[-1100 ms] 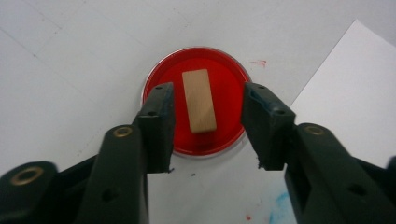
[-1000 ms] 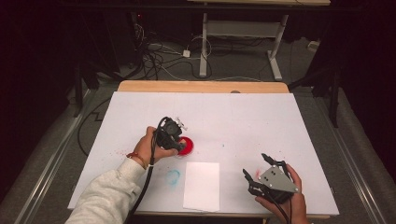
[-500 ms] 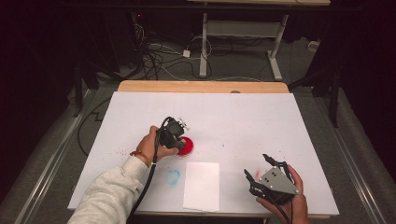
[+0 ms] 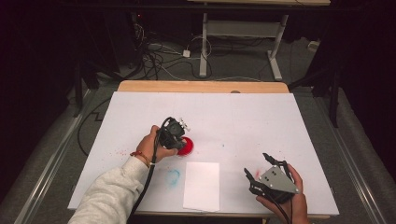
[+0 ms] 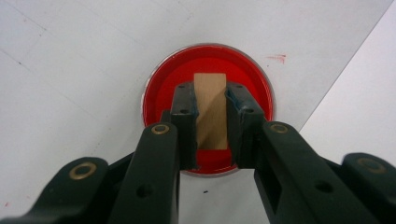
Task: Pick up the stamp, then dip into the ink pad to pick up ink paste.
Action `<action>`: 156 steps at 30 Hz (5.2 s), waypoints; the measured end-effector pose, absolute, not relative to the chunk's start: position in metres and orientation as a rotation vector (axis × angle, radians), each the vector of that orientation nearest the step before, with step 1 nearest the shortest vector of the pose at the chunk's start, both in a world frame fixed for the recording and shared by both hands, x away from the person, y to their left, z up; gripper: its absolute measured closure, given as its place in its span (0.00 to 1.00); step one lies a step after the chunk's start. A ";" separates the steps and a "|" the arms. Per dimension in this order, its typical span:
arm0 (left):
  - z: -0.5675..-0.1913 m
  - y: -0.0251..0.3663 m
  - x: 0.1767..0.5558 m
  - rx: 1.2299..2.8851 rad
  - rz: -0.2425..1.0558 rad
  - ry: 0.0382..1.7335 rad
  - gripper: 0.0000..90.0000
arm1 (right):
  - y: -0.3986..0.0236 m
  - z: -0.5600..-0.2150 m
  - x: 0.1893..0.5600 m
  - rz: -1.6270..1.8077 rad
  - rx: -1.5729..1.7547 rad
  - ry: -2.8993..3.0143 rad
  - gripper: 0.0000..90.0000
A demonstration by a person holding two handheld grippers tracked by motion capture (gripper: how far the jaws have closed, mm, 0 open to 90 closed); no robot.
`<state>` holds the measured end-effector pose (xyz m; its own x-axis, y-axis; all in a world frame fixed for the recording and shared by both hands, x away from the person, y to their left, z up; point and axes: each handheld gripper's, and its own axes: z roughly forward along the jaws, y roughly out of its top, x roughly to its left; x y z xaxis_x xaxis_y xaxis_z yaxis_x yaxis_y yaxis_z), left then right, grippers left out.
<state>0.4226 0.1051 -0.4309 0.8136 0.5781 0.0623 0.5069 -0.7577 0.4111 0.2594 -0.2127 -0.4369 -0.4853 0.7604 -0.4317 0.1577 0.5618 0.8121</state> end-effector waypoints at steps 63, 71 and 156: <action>-0.395 0.120 0.391 2.380 0.327 0.694 0.82 | -0.220 -0.435 0.258 0.963 0.769 1.939 0.29; -0.424 0.120 0.406 2.393 0.258 0.788 0.82 | -0.220 -0.436 0.258 0.956 0.770 1.949 0.29; -0.401 0.137 0.395 2.348 0.308 0.772 0.82 | -0.217 -0.435 0.257 0.932 0.735 1.972 0.28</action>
